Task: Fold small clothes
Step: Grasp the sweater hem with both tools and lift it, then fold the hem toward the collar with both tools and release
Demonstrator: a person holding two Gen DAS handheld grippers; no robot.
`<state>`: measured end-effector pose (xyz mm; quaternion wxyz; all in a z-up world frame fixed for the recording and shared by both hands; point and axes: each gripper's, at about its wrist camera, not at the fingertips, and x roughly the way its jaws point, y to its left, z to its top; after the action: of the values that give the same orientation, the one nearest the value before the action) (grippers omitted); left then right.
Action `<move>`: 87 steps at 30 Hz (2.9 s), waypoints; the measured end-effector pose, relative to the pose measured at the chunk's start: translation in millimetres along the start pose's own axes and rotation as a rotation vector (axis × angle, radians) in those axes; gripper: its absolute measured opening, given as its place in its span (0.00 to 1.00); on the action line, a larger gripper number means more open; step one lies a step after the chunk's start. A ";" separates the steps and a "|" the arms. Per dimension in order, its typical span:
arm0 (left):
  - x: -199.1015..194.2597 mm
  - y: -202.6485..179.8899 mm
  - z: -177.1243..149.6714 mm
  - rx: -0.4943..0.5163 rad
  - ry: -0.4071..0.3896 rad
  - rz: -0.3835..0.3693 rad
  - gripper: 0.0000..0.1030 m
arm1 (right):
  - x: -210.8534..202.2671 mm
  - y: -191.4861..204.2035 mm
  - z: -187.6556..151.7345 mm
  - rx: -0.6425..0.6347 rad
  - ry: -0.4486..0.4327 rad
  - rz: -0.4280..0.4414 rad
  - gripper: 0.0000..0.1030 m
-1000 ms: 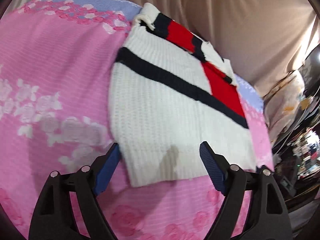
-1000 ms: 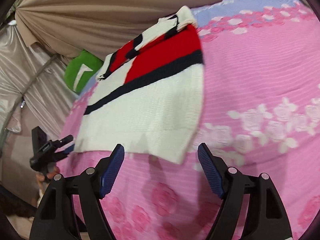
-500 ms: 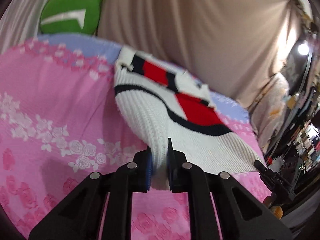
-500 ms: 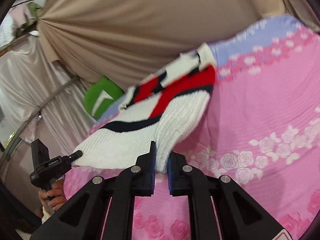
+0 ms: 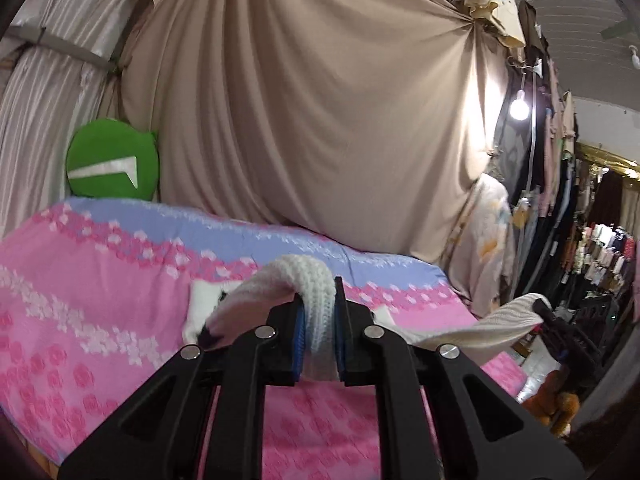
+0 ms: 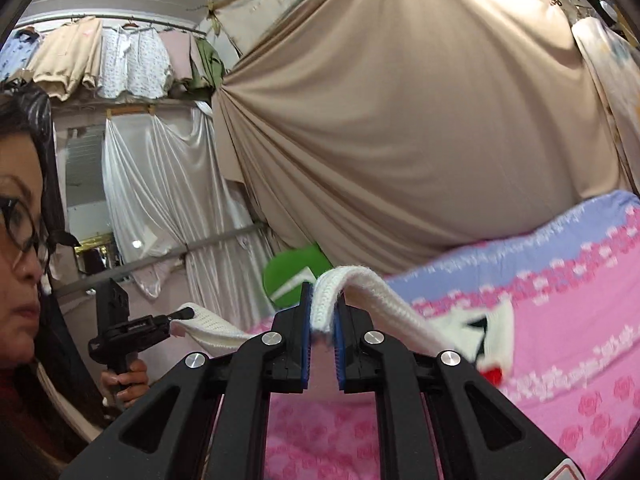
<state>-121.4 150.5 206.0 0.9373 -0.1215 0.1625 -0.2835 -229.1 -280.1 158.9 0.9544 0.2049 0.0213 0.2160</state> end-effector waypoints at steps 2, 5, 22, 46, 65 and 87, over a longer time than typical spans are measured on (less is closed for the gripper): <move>34.7 9.5 13.5 -0.008 0.023 0.020 0.11 | 30.3 -23.7 8.3 0.015 0.010 -0.055 0.09; 113.6 27.0 21.0 -0.018 0.120 0.090 0.11 | 84.7 -83.2 8.6 0.138 0.084 -0.119 0.09; 330.4 133.0 -62.1 -0.151 0.427 0.270 0.35 | 214.5 -258.0 -62.6 0.439 0.264 -0.393 0.41; 150.8 123.9 -101.0 -0.181 0.488 0.251 0.10 | 81.9 -142.6 -97.3 0.247 0.400 -0.474 0.07; 131.9 96.5 -50.7 -0.116 0.329 0.237 0.74 | 96.6 -155.1 -51.0 0.127 0.347 -0.508 0.68; 288.4 132.6 -57.7 -0.119 0.472 0.321 0.08 | 231.7 -219.2 -46.6 0.143 0.447 -0.513 0.07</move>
<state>149.1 85.4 42.7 0.8976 -0.0798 0.4097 -0.1418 63.2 -345.0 39.6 0.9325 0.2069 0.2958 0.0066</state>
